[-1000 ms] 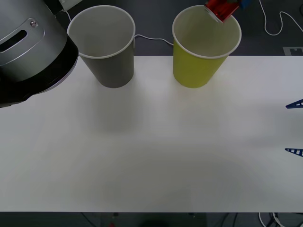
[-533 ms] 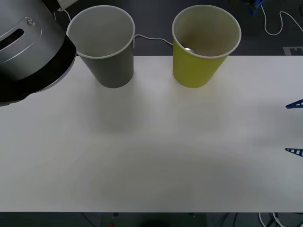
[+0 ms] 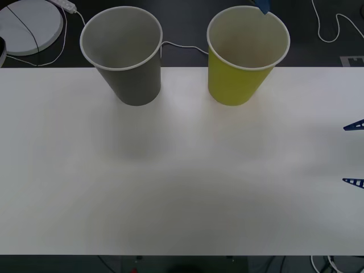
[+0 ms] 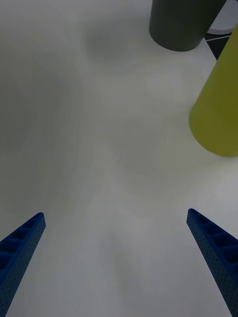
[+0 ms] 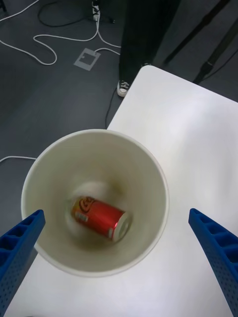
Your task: Put the can into the green bin and the plastic bottle into the gray bin
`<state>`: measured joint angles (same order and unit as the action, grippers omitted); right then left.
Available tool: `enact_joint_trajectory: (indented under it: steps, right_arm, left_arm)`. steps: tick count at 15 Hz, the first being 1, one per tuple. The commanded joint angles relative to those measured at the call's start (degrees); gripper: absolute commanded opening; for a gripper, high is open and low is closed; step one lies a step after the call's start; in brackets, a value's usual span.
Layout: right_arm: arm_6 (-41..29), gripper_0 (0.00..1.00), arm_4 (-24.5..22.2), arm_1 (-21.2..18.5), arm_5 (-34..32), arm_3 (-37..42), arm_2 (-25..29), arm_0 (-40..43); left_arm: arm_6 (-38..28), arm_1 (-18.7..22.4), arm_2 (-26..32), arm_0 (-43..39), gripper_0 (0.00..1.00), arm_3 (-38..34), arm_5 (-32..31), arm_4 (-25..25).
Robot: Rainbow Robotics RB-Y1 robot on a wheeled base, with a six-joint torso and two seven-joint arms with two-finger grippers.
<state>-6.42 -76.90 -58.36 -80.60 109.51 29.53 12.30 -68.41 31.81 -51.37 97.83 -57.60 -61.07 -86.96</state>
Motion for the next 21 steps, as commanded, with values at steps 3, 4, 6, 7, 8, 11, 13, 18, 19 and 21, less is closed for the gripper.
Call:
enact_joint_trajectory:
  steps: [3, 4, 6, 7, 8, 11, 13, 18, 19, 21]
  right_arm:
    - [0.0, 1.0, 0.0, 0.0, 0.0, 0.0, 0.0, 0.0]
    - [0.0, 1.0, 0.0, 0.0, 0.0, 0.0, 0.0, 0.0]
    - [0.0, 1.0, 0.0, 0.0, 0.0, 0.0, 0.0, 0.0]
    - [0.0, 1.0, 0.0, 0.0, 0.0, 0.0, 0.0, 0.0]
    - [0.0, 1.0, 0.0, 0.0, 0.0, 0.0, 0.0, 0.0]
    - [0.0, 1.0, 0.0, 0.0, 0.0, 0.0, 0.0, 0.0]
    - [0.0, 1.0, 0.0, 0.0, 0.0, 0.0, 0.0, 0.0]
    - [0.0, 1.0, 0.0, 0.0, 0.0, 0.0, 0.0, 0.0]
    - [0.0, 1.0, 0.0, 0.0, 0.0, 0.0, 0.0, 0.0]
    - [0.0, 1.0, 0.0, 0.0, 0.0, 0.0, 0.0, 0.0]
  left_arm:
    - [8.91, 8.62, 13.14, -12.48, 1.0, -9.9, -7.93, 0.3]
    - [9.26, 11.17, 14.02, -15.03, 1.0, -13.77, -7.93, 0.3]
    - [9.7, 15.65, 16.22, -19.78, 1.0, -20.63, -8.01, 0.3]
    - [10.14, 17.59, 17.71, -22.5, 1.0, -23.35, -8.01, 0.66]
    - [10.84, 19.61, 19.65, -25.58, 1.0, -26.34, -8.01, 1.01]
    - [17.7, 22.51, 28.08, -34.46, 1.0, -30.21, -11.71, 2.06]
    - [23.85, 23.48, 34.85, -41.93, 1.0, -32.58, -14.52, 2.5]
    - [35.36, 26.99, 43.46, -57.4, 1.0, -39.43, -14.61, 3.82]
    - [37.12, 27.43, 44.87, -60.12, 1.0, -40.84, -14.61, 3.91]
    - [41.16, 28.4, 48.3, -66.18, 1.0, -43.13, -14.69, 4.7]
